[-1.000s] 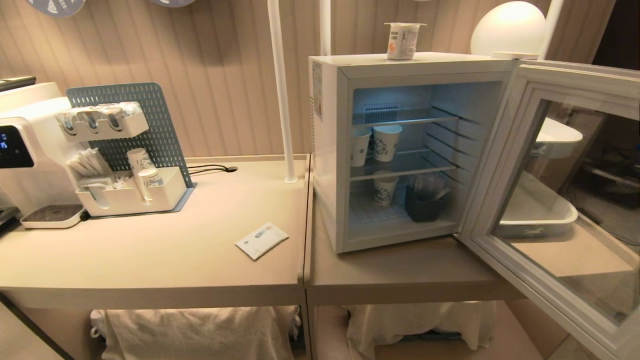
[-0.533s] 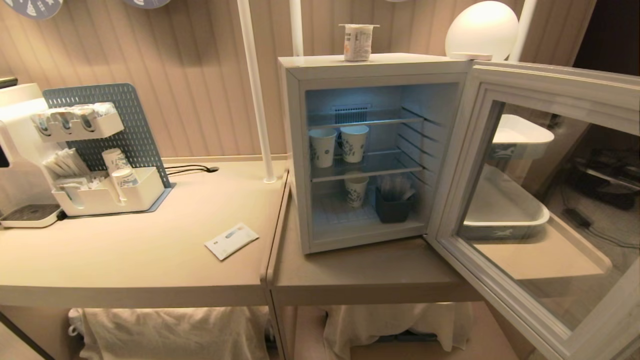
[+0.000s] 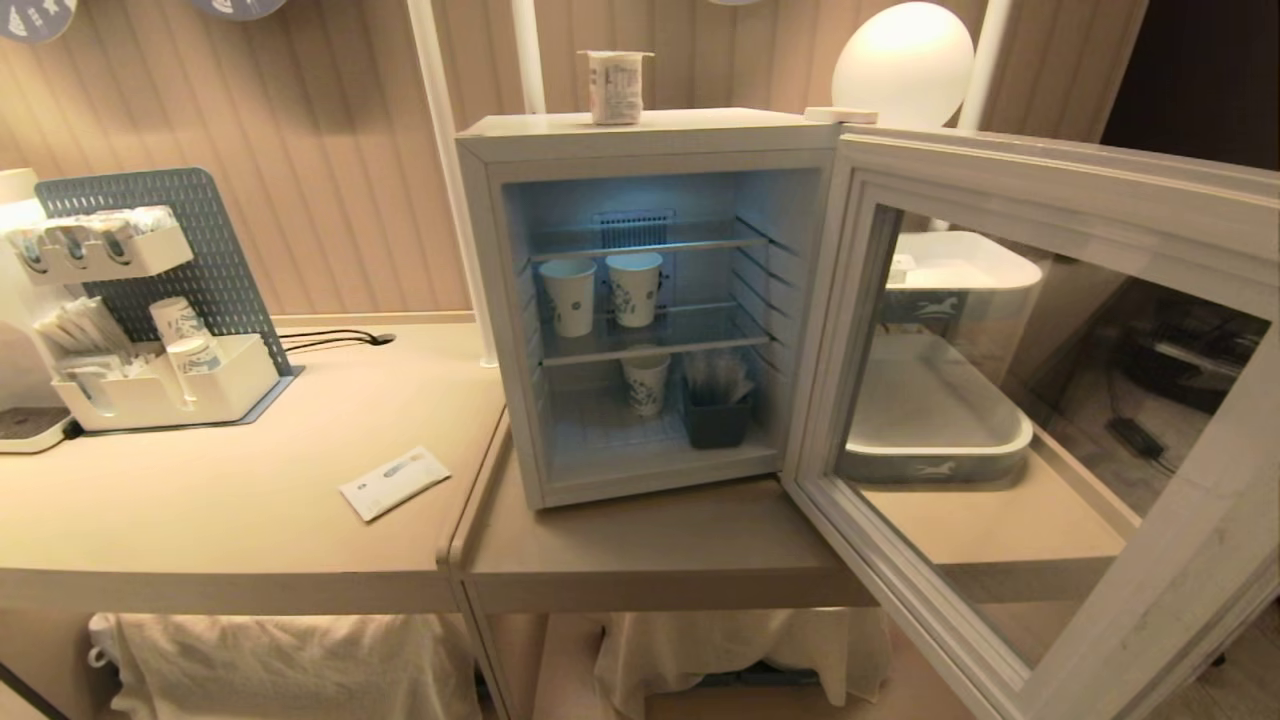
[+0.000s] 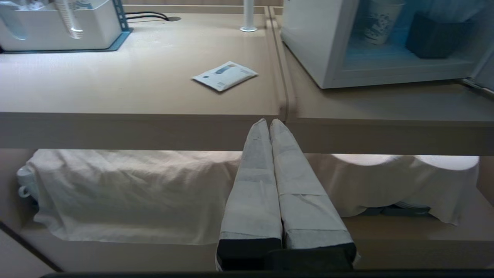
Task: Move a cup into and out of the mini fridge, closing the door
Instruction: Close the freezer door
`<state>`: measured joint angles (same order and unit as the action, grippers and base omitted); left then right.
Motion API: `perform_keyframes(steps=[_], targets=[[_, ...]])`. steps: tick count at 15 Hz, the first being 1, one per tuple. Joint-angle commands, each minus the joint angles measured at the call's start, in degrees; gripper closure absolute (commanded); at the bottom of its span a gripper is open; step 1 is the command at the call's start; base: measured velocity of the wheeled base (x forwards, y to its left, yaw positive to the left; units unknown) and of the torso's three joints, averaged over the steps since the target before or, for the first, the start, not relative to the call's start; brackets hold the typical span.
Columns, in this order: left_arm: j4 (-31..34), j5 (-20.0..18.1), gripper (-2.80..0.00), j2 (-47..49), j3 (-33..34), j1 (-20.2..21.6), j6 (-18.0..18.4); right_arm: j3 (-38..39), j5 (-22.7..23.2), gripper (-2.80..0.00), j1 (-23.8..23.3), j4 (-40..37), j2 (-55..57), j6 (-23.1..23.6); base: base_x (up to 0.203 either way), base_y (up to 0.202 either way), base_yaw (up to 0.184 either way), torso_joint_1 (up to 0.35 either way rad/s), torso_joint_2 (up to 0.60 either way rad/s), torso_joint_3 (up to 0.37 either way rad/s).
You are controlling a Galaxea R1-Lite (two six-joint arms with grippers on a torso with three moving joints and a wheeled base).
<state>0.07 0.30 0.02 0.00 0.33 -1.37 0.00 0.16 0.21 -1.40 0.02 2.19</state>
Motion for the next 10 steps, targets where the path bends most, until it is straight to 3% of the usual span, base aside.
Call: perform_keyframes(steps=[1, 4, 6, 7, 10], targets=[[0.0, 0.0, 0.00, 0.0, 0.1, 0.0, -0.1, 0.1, 0.0, 0.00, 0.1, 0.0, 0.0, 0.0, 0.000, -0.190, 0.001, 0.007, 0.00, 0.002], [0.0, 0.0, 0.00, 0.0, 0.1, 0.0, -0.1, -0.1, -0.1, 0.00, 0.0, -0.2, -0.1, -0.1, 0.000, -0.145, 0.004, 0.003, 0.01, 0.000], [0.0, 0.0, 0.00, 0.0, 0.1, 0.0, -0.1, -3.2, -0.3, 0.00, 0.0, -0.6, 1.1, -0.6, 0.000, 0.000, 0.000, 0.000, 0.00, 0.000], [0.0, 0.0, 0.00, 0.0, 0.1, 0.0, -0.1, -7.4, -0.4, 0.00, 0.0, -1.8, 4.0, -3.3, 0.000, 0.000, 0.000, 0.000, 0.00, 0.000], [0.0, 0.0, 0.00, 0.0, 0.1, 0.0, -0.1, -20.8, 1.1, 0.00, 1.5, -7.6, 22.7, -17.6, 0.000, 0.000, 0.000, 0.000, 0.00, 0.000]])
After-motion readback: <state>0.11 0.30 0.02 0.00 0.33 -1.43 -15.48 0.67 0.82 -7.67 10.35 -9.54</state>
